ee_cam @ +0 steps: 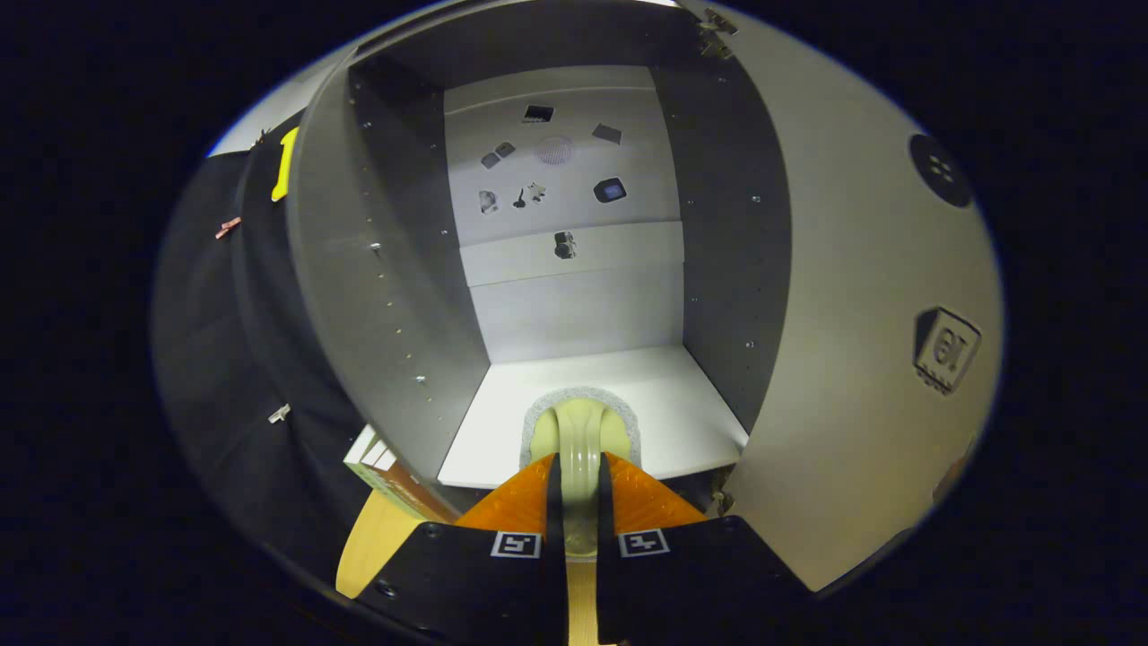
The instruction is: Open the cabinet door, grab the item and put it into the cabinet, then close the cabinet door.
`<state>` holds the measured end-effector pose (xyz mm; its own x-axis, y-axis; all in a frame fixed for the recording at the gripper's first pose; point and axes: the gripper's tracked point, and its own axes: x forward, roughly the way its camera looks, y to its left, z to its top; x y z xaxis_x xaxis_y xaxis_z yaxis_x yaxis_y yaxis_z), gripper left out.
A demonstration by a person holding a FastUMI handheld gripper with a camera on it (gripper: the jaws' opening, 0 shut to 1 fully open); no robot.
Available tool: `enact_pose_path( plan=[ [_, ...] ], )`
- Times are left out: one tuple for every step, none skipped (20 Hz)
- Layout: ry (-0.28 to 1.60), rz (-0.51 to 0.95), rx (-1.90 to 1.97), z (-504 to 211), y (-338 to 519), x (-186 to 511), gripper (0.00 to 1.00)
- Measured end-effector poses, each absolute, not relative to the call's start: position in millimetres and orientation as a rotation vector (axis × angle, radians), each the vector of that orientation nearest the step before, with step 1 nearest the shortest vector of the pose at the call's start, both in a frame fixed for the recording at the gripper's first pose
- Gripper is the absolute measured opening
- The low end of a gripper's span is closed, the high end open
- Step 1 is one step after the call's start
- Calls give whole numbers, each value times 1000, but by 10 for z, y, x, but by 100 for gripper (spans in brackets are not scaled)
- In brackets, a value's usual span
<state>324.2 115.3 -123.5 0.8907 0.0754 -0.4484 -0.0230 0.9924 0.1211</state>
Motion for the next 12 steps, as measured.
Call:
enact_pose_path(
  plan=[
    [474,42,105,-1287,1151,3365,17],
    [485,37,102,-1347,1169,3486,17],
    [496,30,96,-1412,1173,3612,17],
    [506,23,91,-1475,1185,3729,17],
    [513,13,84,-1529,1172,3860,17],
    [526,8,80,-1609,1180,3981,16],
    [544,4,82,-1686,1191,4088,17],
    [555,-3,91,-1768,1206,4208,17],
    [568,-7,99,-1837,1219,4300,17],
    [569,-13,105,-1877,1227,4400,16],
    [573,-15,106,-1918,1240,4478,16],
    [580,-15,109,-1963,1259,4548,16]
  ],
)
